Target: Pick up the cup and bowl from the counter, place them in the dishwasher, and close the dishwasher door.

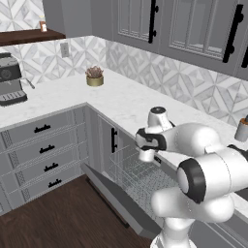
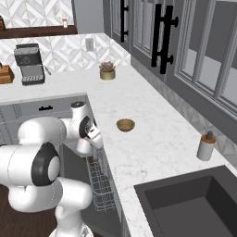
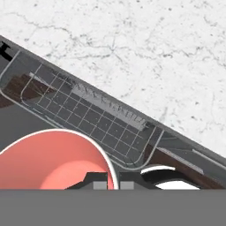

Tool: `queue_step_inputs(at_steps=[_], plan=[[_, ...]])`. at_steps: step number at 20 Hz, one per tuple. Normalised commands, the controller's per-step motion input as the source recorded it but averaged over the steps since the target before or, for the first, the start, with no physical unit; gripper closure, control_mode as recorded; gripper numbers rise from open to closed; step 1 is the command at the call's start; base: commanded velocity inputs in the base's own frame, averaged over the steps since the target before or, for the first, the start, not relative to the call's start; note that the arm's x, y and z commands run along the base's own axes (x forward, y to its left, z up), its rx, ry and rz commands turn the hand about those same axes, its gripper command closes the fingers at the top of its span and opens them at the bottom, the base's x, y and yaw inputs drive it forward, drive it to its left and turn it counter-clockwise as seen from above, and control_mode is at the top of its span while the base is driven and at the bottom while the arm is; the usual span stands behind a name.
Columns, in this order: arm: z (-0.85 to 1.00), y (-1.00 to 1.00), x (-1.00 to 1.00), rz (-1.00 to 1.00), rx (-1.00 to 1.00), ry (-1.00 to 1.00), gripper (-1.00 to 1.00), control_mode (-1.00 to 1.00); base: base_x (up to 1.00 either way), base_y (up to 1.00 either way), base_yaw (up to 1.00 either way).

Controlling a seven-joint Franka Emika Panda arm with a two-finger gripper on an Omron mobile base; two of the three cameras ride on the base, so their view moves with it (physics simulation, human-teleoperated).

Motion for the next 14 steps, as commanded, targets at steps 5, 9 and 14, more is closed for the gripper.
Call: queue_step_inputs(at_steps=[5, 9, 14], plan=[[-0.01, 0.27, 0.0, -0.22, 0.0, 0.02, 1.0, -1.0, 0.0, 0.0, 0.0], [-0.1, 0.22, 0.0, -0.27, 0.0, 0.06, 1.0, -1.0, 0.0, 0.0, 0.0], [-0.19, 0.2, 0.13, -0.2, -0.03, 0.09, 1.0, -1.0, 0.0, 0.0, 0.0]])
